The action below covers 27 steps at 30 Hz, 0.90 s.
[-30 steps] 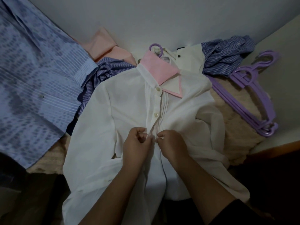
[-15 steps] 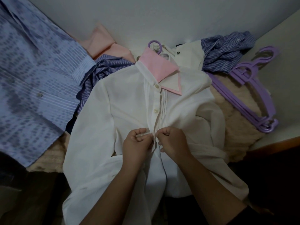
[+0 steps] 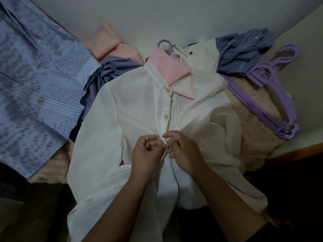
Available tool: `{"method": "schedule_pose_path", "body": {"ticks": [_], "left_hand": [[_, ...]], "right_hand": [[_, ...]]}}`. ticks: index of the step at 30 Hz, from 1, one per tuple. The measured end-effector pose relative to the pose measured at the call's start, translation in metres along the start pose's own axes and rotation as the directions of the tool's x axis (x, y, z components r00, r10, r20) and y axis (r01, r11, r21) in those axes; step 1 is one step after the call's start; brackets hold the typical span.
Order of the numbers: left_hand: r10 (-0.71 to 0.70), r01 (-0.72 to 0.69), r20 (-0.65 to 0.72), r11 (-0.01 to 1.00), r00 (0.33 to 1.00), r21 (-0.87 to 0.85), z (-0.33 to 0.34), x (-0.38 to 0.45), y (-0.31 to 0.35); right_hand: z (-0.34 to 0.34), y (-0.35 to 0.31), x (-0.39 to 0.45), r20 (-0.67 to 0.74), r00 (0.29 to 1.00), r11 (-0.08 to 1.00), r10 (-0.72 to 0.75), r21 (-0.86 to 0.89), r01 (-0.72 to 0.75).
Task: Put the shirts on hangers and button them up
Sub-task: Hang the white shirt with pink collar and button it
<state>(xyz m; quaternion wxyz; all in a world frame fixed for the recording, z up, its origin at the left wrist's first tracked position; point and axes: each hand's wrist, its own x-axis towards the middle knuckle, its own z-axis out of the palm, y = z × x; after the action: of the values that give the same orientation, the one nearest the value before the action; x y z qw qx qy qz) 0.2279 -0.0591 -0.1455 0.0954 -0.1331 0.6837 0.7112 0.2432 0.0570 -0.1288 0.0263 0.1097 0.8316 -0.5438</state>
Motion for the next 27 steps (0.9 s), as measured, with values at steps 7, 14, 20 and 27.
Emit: {"method": "schedule_pose_path", "body": {"ticks": [7,14,20,27], "left_hand": [[0.093,-0.099,0.060,0.989,0.994,0.109,0.003,-0.001,-0.002],[0.093,-0.110,0.126,0.985,0.988,0.134,0.002,0.000,0.000],[-0.129,0.131,0.174,0.991,0.976,-0.001,-0.003,0.007,0.000],[-0.353,0.428,0.292,0.868,0.889,-0.252,-0.011,0.018,0.008]], "right_hand": [[-0.001,-0.002,0.001,0.031,0.998,0.999,0.050,0.000,-0.050],[-0.001,0.006,0.011,-0.038,0.991,0.987,0.128,0.103,-0.124],[-0.004,0.008,0.013,-0.011,0.995,0.983,0.103,0.156,-0.100],[-0.008,0.006,0.019,0.089,0.987,0.938,0.136,0.310,-0.157]]}}
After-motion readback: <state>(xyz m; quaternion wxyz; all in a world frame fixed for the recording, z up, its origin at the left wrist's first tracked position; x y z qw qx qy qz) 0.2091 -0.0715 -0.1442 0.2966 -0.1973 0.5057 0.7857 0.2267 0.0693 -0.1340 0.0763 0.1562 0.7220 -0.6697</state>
